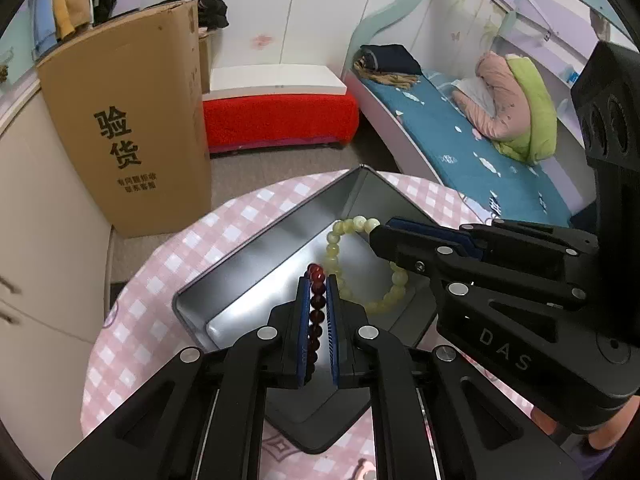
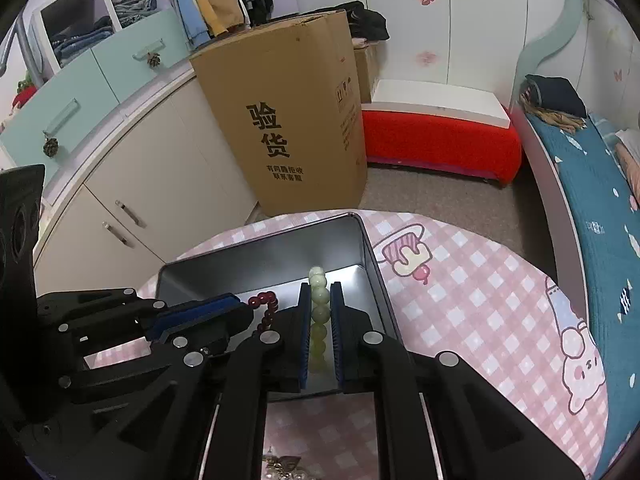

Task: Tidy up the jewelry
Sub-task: 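Lower both bracelets into the grey tin and open both grippers, then grasp a pink charm keychain with the left gripper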

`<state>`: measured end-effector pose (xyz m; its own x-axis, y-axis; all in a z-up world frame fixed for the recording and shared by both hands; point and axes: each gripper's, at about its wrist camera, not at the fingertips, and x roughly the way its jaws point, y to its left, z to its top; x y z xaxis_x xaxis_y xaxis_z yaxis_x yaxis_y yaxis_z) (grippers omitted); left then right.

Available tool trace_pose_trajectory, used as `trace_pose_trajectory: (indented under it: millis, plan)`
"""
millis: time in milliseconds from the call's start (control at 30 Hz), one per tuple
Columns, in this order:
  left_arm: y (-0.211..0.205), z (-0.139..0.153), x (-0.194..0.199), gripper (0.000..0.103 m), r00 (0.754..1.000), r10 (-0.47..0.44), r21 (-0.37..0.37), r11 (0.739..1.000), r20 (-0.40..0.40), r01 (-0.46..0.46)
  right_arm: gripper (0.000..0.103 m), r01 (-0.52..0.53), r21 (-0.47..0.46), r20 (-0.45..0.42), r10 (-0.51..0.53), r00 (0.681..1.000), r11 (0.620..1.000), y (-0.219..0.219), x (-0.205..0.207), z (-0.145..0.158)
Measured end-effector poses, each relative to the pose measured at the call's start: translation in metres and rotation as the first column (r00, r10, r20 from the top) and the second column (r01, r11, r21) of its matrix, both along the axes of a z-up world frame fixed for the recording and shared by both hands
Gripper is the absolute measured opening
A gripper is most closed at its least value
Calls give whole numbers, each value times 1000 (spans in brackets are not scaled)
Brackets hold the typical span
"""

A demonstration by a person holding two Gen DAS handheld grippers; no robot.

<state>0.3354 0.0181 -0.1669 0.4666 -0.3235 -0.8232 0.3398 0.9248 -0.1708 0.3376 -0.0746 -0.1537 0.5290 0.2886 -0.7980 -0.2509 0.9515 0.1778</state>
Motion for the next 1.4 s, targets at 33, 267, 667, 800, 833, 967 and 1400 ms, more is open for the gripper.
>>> trace_pose_trajectory:
  millis: [33, 267, 667, 800, 833, 967, 1400]
  plan:
    - [-1, -2, 0, 9, 1000, 0, 2, 1000, -4, 0, 9, -1, -2, -4, 1, 1000, 1000, 0, 1, -1]
    - [-2, -7, 3, 11, 1000, 6, 18, 1000, -15, -6, 10, 3, -25, -22, -4, 1000, 1000, 1, 1, -7]
    - [6, 9, -11, 11, 999, 35, 1, 999, 6, -35, 36, 20, -29, 3, -20, 1000, 999, -8, -13, 5]
    - [10, 28, -29, 11, 997, 36, -2, 999, 63, -36, 44, 29, -12, 54, -29, 998, 999, -17, -29, 24]
    - [10, 34, -36, 11, 996, 36, 5, 999, 83, -37, 45, 29, -12, 68, -29, 997, 999, -19, -33, 28]
    - [12, 52, -70, 48, 987, 25, 18, 999, 161, -29, 47, 32, -9, 129, -31, 991, 999, -35, -64, 48]
    - [14, 24, -173, 83, 948, 108, 14, 993, 298, -118, 53, 148, 50, 111, -152, 982, 988, -90, -158, 10]
